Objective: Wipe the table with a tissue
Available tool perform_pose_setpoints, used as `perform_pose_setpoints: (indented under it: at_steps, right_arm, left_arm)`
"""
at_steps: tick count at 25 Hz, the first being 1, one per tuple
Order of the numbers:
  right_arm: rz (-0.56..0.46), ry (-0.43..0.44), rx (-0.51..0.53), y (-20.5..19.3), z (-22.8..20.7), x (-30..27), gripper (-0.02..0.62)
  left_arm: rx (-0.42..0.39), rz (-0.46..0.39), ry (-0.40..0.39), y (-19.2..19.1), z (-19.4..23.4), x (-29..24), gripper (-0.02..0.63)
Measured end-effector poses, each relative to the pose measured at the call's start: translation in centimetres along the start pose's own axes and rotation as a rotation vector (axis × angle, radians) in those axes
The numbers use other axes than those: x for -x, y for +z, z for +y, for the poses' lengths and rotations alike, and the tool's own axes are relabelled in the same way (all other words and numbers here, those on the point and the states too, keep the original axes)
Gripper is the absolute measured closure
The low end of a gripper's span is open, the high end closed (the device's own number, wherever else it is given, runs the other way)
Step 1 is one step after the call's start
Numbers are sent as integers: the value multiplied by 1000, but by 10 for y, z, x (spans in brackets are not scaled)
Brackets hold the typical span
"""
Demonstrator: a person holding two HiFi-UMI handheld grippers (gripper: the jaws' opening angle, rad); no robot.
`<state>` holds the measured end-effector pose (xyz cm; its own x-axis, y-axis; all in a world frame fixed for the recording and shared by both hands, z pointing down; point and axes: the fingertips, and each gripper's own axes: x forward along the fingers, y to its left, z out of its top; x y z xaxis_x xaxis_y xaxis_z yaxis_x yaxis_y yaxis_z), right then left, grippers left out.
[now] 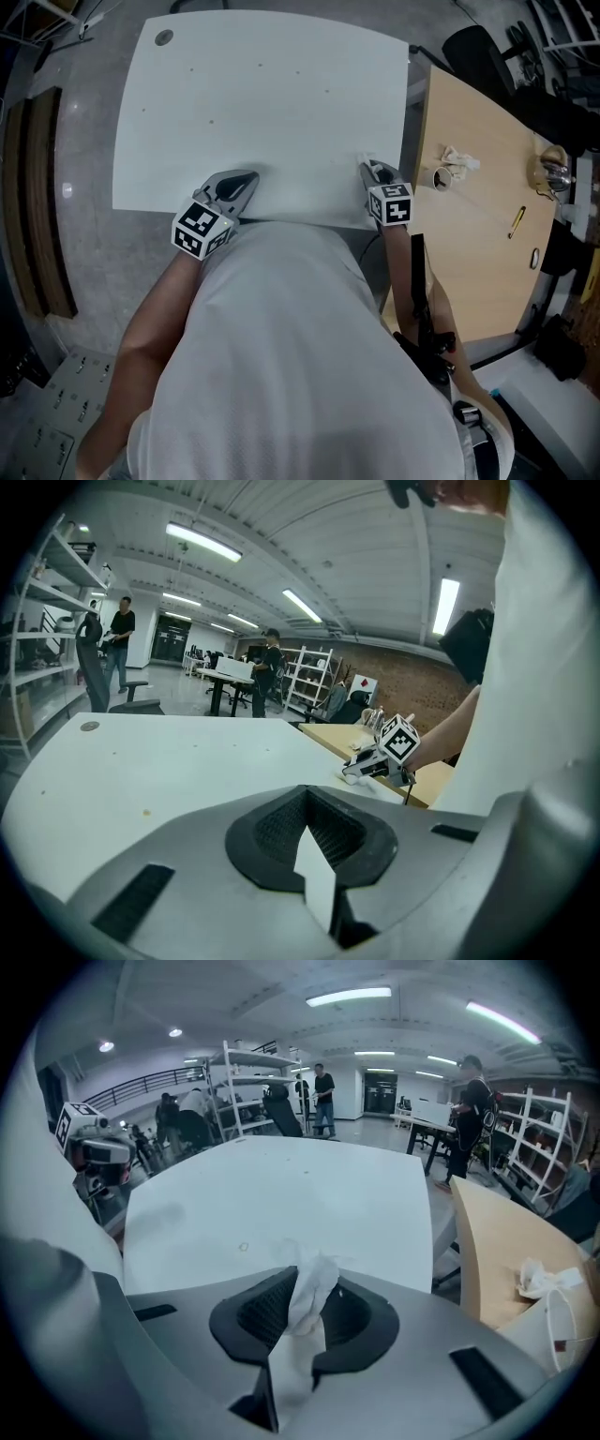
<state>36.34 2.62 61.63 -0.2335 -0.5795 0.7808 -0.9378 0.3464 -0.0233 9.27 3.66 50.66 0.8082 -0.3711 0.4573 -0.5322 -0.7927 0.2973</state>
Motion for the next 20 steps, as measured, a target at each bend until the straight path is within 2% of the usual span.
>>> perform_pose_setpoints:
  at_steps: [5, 14, 20]
  right_arm:
    - [-21, -65, 2, 1, 5, 1, 532]
    - [-89, -58, -72, 9, 40, -4, 534]
    - [-110, -41, -66, 24, 72, -18, 534]
  left_arm:
    - [-9, 14, -23, -1, 6, 2, 603]
    - [-26, 34, -49, -5, 25, 13, 603]
    - [-32, 40, -58, -8, 37, 23, 603]
